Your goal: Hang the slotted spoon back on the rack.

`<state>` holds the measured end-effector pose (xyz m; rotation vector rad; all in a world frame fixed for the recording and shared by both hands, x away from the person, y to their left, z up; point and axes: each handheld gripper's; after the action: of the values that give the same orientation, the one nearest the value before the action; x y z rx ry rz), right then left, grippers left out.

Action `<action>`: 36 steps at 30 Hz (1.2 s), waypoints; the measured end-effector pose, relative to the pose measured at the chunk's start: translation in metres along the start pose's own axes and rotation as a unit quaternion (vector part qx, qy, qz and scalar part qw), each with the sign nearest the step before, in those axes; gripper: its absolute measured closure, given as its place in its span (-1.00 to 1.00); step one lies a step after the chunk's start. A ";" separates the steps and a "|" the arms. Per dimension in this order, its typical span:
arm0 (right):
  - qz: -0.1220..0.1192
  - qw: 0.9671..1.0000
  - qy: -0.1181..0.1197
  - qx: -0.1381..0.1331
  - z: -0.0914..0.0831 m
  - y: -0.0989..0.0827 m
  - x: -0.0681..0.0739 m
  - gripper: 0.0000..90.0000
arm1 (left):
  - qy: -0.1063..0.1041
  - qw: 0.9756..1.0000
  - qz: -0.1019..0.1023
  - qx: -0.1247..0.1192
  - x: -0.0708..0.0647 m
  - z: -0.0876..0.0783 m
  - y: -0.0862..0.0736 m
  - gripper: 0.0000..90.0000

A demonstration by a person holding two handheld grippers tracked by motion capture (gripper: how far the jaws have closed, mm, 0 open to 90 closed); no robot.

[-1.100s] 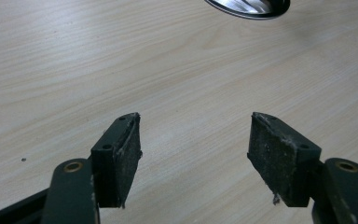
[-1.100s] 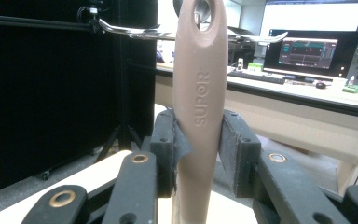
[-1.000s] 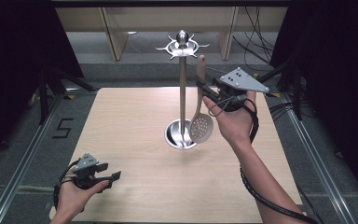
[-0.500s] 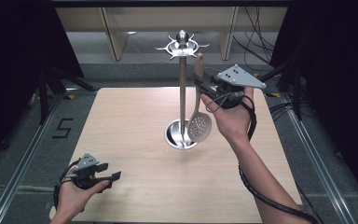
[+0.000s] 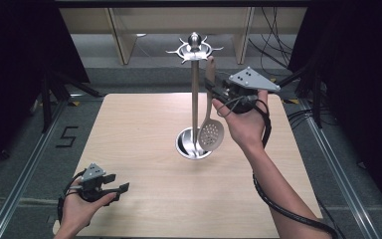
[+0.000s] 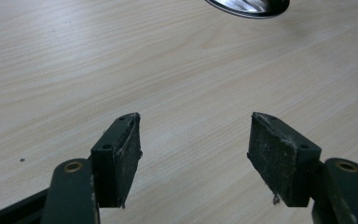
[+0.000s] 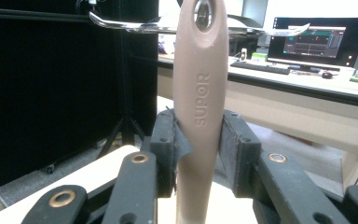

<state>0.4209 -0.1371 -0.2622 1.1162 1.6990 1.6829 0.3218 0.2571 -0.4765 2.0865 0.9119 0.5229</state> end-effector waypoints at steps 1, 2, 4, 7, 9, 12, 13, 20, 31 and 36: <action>0.003 1.000 -0.001 0.003 0.000 0.000 0.000 0.54 | -0.001 1.000 0.000 0.002 0.000 0.000 0.000 -0.26; 0.005 1.000 0.000 0.004 0.001 0.000 0.000 0.54 | -0.002 1.000 0.012 0.010 0.002 -0.001 0.000 -0.26; 0.006 1.000 0.001 0.003 0.002 -0.001 0.000 0.54 | -0.006 1.000 0.020 0.016 0.003 -0.002 0.000 -0.26; 0.004 1.000 0.003 0.009 0.004 -0.001 0.000 0.54 | -0.003 1.000 0.001 0.002 0.000 0.000 0.000 -0.26; 0.003 1.000 0.001 0.010 0.005 -0.001 -0.001 0.54 | -0.005 1.000 0.012 0.010 0.002 -0.001 0.000 -0.26; 0.005 1.000 0.004 0.015 0.006 -0.002 -0.001 0.53 | -0.006 1.000 0.020 0.016 0.003 -0.002 0.000 -0.26; 0.003 1.000 0.005 0.015 0.006 -0.002 -0.001 0.52 | -0.006 1.000 0.019 0.016 0.003 -0.002 0.000 -0.26; -0.005 1.000 0.006 0.016 -0.004 -0.007 -0.007 0.12 | -0.004 1.000 0.019 0.014 0.003 -0.002 0.000 -0.26; -0.009 0.998 0.004 0.062 -0.036 -0.038 -0.033 0.01 | -0.003 1.000 0.016 0.015 0.002 -0.001 0.000 -0.26; -0.008 0.997 -0.001 0.077 -0.051 -0.050 -0.044 -0.02 | -0.003 1.000 0.017 0.015 0.002 -0.001 0.000 -0.26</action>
<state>0.3931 -0.1971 -0.3142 1.1710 1.8575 1.5618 0.3224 0.2590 -0.4762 2.1325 0.8869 0.5228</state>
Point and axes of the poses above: each handheld gripper's, and its own axes: z roughly forward along the jaws, y roughly out of its top, x roughly to its left, and after that the axes turned 14 degrees about z, right-handed
